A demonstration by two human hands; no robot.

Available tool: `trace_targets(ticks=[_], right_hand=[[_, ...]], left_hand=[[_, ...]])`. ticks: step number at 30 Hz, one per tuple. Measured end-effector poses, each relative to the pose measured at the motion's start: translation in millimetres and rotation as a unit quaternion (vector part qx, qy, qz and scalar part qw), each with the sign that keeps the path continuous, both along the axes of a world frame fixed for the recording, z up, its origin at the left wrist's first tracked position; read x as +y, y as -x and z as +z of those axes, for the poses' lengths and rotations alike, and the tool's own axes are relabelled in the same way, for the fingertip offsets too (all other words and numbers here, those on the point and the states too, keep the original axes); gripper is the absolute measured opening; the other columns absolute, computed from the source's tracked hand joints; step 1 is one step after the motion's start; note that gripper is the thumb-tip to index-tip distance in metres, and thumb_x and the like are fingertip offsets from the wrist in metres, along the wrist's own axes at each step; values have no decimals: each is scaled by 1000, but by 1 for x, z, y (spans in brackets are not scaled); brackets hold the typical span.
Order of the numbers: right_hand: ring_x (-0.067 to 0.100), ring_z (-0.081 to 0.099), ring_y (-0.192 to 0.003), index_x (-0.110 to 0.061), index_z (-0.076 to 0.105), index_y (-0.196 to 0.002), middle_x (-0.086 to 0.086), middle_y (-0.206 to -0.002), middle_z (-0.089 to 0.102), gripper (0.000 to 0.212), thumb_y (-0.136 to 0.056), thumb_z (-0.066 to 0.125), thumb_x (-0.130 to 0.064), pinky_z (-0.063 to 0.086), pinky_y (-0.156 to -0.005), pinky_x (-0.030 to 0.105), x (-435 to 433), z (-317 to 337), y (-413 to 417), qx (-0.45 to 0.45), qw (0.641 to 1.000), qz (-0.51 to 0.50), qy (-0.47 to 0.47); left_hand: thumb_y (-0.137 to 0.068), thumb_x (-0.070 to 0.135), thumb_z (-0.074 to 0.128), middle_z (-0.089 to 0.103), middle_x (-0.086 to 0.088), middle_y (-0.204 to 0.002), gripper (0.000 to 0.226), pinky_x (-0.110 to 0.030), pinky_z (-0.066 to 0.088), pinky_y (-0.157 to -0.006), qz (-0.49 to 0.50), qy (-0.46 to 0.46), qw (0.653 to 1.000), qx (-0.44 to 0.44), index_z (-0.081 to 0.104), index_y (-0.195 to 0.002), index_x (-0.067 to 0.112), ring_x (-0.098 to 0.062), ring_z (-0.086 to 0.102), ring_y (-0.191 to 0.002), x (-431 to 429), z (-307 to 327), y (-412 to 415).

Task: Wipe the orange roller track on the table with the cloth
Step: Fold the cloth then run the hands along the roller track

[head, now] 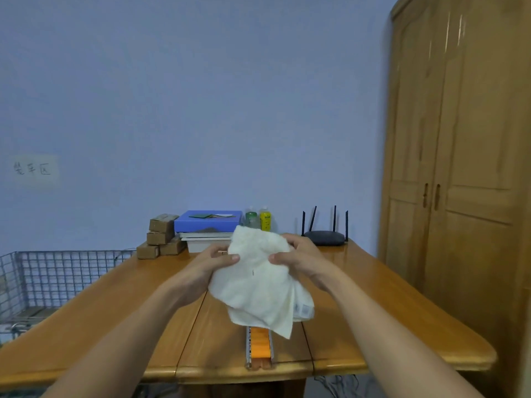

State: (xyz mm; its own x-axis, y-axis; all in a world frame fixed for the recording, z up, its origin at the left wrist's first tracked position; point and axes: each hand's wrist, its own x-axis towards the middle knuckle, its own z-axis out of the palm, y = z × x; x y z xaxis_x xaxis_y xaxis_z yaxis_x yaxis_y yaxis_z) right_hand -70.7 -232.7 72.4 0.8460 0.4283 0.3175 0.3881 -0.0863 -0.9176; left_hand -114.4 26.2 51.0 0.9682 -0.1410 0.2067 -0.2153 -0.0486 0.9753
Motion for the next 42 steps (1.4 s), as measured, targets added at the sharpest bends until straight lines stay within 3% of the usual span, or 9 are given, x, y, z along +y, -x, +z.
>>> trace_targets(ticks=[3, 7, 11, 16, 25, 28, 31, 38, 42], right_hand=[[22, 74, -94, -22, 73, -108, 1, -104, 76, 34, -77, 84, -15, 61, -82, 42, 5, 7, -8, -22, 1000, 1, 10], [27, 73, -93, -17, 75, -100, 6, -100, 76, 24, -79, 85, -14, 59, -83, 45, 5, 8, -20, -26, 999, -29, -37], [31, 73, -93, -20, 77, -96, 6, -97, 76, 21, -77, 86, -19, 58, -83, 47, 1, 4, -34, -22, 998, -41, -39], [30, 72, -93, -15, 75, -98, 7, -97, 76, 24, -78, 86, -15, 58, -83, 48, -13, -4, -50, -38, 997, -73, -7], [14, 64, -83, -20, 67, -79, -5, -88, 70, 19, -77, 71, -2, 53, -72, 35, -61, -34, -77, -171, 957, -188, 142], [13, 60, -82, -17, 65, -76, -3, -89, 67, 23, -74, 69, 5, 50, -73, 32, -80, -62, -77, -140, 954, -131, 232], [9, 57, -82, -27, 65, -77, -10, -88, 64, 28, -71, 78, -3, 48, -76, 31, -98, -88, -79, -37, 931, -40, 361], [1, 61, -93, -14, 74, -105, -11, -99, 68, 30, -83, 80, -35, 51, -82, 27, -110, -99, -60, 122, 914, 97, 375], [9, 54, -95, -20, 66, -113, -8, -106, 57, 48, -73, 87, -37, 47, -83, 28, -111, -113, -58, 72, 905, 39, 417]], left_hand=[[-83, 35, 83, 75, -6, -121, 50, -53, 57, -94, -1, -49, 999, -18, 65, -127, 21, -29, 72, -111, -20, 10, -6], [-82, 28, 83, 78, -9, -110, 40, -61, 57, -92, 87, 31, 996, -14, 71, -118, 15, -34, 73, -105, -29, 6, -22], [-87, 29, 78, 77, -14, -114, 40, -59, 58, -90, 61, 106, 992, 30, 68, -121, 12, -37, 73, -105, -37, -5, -34], [-88, 23, 78, 77, -12, -114, 37, -59, 57, -94, 57, 94, 993, 32, 69, -121, 11, -34, 74, -105, -47, -17, -51], [-84, 1, 78, 70, 7, -110, 41, -32, 54, -87, 94, -128, 978, -138, 69, -109, 33, -15, 64, -107, -98, -50, -102], [-79, 0, 80, 64, 4, -106, 40, -40, 52, -88, 67, -269, 945, -176, 68, -105, 28, -20, 62, -104, -103, -81, -114], [-80, 3, 80, 57, 14, -98, 34, -23, 45, -80, -35, -397, 900, -177, 70, -107, 21, -11, 57, -96, -103, -97, -109], [-79, 48, 80, 54, 6, -128, 56, -37, 47, -103, -207, -549, 810, -20, 62, -128, 29, -16, 49, -120, -108, -88, -75], [-76, 80, 60, 62, 4, -111, 65, -41, 51, -85, -103, -570, 814, -55, 66, -109, 25, -18, 58, -102, -122, -89, -64]])
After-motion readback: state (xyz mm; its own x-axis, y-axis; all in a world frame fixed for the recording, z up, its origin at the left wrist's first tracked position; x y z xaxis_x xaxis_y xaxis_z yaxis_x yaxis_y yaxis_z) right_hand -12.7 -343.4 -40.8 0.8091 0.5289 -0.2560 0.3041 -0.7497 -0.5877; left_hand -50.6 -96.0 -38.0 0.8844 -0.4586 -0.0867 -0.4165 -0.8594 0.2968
